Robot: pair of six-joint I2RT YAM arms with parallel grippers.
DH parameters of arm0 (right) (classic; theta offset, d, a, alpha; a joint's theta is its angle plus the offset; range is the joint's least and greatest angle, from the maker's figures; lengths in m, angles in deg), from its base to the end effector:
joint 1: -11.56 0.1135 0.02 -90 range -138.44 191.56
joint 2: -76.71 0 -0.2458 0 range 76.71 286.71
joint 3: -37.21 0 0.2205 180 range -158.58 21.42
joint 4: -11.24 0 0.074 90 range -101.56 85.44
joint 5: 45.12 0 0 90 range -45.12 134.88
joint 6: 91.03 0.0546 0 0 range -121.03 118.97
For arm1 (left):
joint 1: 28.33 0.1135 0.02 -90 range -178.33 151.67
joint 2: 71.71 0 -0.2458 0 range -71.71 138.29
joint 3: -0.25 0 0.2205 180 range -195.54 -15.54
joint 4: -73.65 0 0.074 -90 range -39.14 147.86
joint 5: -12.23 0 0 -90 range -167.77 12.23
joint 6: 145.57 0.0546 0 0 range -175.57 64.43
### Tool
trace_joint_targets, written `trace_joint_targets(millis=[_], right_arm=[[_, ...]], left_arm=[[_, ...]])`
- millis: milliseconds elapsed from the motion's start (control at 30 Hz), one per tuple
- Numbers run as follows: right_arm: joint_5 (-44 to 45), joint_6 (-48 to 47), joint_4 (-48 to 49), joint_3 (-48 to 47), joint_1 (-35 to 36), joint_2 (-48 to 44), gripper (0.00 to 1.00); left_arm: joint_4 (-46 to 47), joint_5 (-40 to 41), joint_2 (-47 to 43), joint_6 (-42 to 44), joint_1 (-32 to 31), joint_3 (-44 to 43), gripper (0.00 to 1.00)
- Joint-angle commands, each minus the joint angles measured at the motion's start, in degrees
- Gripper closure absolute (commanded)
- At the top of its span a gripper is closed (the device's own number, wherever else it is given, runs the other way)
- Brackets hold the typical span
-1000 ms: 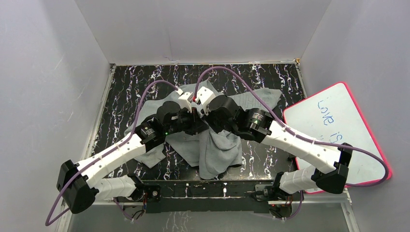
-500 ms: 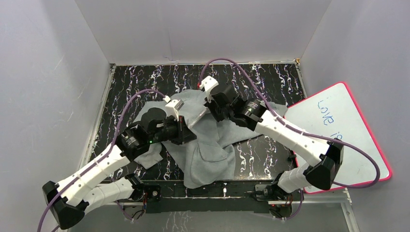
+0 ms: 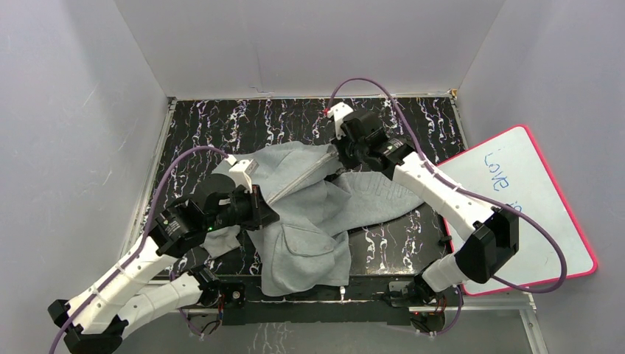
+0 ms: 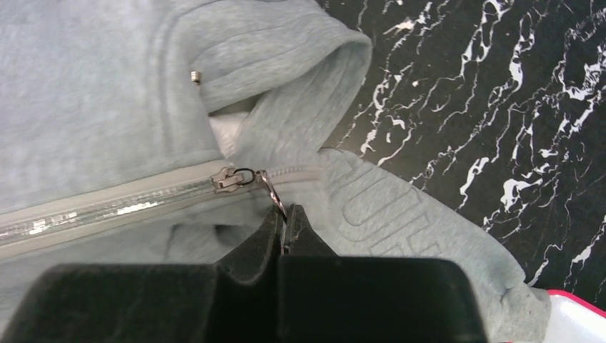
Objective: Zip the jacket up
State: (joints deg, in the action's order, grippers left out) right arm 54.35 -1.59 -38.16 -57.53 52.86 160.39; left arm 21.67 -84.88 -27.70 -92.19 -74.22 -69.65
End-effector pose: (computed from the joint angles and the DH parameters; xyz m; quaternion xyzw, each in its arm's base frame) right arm 0.2385 0.1976 0.3208 -0.2868 0.8507 0.0815 0.4329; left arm 0.1042 -0.1172 0.3242 0.1011 0.8414 -0.3879 0.3624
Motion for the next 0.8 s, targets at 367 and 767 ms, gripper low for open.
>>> trace_joint_targets(millis=[367,767], right_arm=[[2.37,-2.52,2.03,-10.15,-17.70,0.80,1.00],[-4.67,0.12,-0.21,-17.63,-17.68,-5.54,0.96]], left_arm=[[-11.20,10.99,-2.72,-1.96,-0.03,-8.99,1.00],[-6.74,29.30,23.08,10.73,0.02,-37.74,1.00]])
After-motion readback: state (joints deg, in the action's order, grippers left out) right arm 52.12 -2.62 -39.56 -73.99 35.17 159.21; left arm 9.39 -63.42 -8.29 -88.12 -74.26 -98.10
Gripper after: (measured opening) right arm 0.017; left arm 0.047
